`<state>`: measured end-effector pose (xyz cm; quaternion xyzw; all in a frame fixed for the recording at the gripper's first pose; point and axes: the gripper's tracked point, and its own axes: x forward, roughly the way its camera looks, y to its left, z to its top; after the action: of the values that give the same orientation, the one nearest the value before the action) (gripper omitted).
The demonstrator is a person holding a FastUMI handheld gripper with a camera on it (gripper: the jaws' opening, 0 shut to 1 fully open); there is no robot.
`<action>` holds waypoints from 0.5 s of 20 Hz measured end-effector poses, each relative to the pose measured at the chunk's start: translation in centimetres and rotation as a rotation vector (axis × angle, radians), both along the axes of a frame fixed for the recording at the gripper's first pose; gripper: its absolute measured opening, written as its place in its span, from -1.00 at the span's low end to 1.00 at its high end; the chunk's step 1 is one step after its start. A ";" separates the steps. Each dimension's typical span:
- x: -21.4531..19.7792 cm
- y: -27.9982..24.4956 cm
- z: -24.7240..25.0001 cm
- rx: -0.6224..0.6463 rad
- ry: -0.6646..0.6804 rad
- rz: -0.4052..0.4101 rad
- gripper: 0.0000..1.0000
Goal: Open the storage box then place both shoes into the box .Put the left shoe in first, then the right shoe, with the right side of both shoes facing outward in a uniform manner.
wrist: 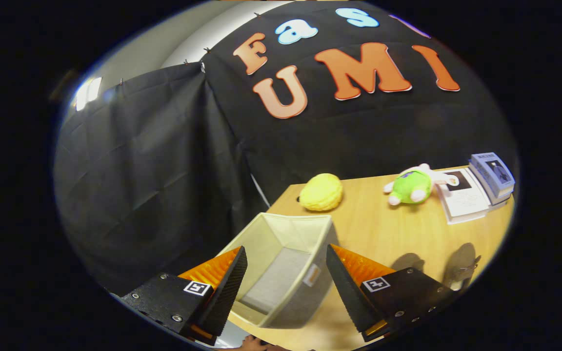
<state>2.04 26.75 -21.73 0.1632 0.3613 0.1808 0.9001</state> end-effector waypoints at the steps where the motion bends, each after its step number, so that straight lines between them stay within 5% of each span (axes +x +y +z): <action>1: -0.3 -1.8 -1.0 -0.029 0.018 -0.027 0.94; 10: -4.3 -11.0 -9.2 -0.118 0.212 -0.156 0.91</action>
<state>-2.27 15.77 -30.96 0.1559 0.4506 0.0704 0.8762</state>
